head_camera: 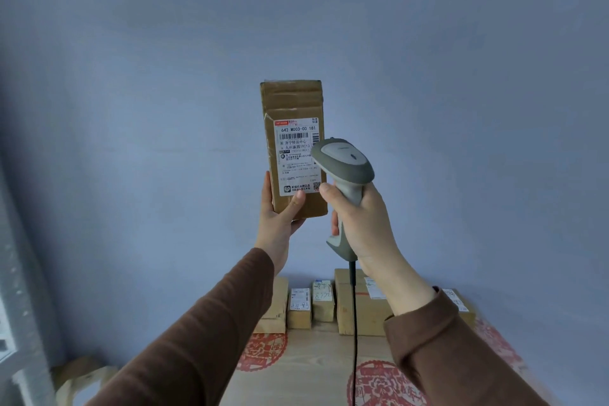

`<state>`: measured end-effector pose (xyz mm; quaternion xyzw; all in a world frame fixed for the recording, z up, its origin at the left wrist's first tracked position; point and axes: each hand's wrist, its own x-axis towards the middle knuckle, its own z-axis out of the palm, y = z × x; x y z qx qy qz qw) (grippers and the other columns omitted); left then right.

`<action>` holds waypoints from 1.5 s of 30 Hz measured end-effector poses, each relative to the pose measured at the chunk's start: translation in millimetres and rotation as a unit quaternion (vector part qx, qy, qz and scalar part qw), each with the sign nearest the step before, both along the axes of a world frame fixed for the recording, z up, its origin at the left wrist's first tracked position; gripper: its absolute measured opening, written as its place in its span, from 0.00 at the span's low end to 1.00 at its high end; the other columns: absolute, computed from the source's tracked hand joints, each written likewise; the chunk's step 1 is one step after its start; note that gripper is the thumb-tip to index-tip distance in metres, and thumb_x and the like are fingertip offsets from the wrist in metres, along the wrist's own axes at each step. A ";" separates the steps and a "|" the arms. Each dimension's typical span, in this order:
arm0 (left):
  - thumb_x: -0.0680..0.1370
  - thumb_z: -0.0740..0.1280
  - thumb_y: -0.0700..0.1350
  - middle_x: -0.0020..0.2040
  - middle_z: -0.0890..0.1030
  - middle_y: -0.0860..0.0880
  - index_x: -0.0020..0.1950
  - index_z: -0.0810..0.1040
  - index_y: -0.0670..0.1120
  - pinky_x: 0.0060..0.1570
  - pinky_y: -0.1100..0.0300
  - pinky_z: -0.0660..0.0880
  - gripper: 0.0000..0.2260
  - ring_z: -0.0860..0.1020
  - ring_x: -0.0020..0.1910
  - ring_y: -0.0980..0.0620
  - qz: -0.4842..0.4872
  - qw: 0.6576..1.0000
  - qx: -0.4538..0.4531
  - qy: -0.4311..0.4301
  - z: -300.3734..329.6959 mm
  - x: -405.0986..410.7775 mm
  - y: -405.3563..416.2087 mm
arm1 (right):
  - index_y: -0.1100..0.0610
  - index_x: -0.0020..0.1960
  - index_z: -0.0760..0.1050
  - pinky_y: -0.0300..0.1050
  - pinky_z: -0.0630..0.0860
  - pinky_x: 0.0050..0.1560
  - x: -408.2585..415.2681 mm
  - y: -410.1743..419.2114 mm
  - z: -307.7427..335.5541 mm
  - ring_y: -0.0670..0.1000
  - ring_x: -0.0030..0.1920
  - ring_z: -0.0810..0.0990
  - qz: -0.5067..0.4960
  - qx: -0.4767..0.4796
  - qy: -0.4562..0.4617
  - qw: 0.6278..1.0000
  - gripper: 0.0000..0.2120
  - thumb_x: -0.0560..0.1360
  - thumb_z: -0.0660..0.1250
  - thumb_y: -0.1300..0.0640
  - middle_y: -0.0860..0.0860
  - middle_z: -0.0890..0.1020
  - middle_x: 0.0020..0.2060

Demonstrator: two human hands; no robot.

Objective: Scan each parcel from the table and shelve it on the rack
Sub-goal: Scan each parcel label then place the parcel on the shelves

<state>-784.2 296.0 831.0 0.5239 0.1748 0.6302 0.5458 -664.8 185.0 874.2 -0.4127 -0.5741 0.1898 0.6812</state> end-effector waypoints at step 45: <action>0.75 0.75 0.50 0.70 0.79 0.51 0.79 0.65 0.60 0.60 0.50 0.82 0.35 0.80 0.67 0.47 0.116 0.993 -0.005 -0.019 27.3 -106.8 -7.0 | 0.53 0.57 0.79 0.35 0.78 0.34 -85.9 59.9 0.8 0.46 0.39 0.81 0.057 -0.012 0.126 0.990 0.09 0.78 0.72 0.52 0.49 0.83 0.44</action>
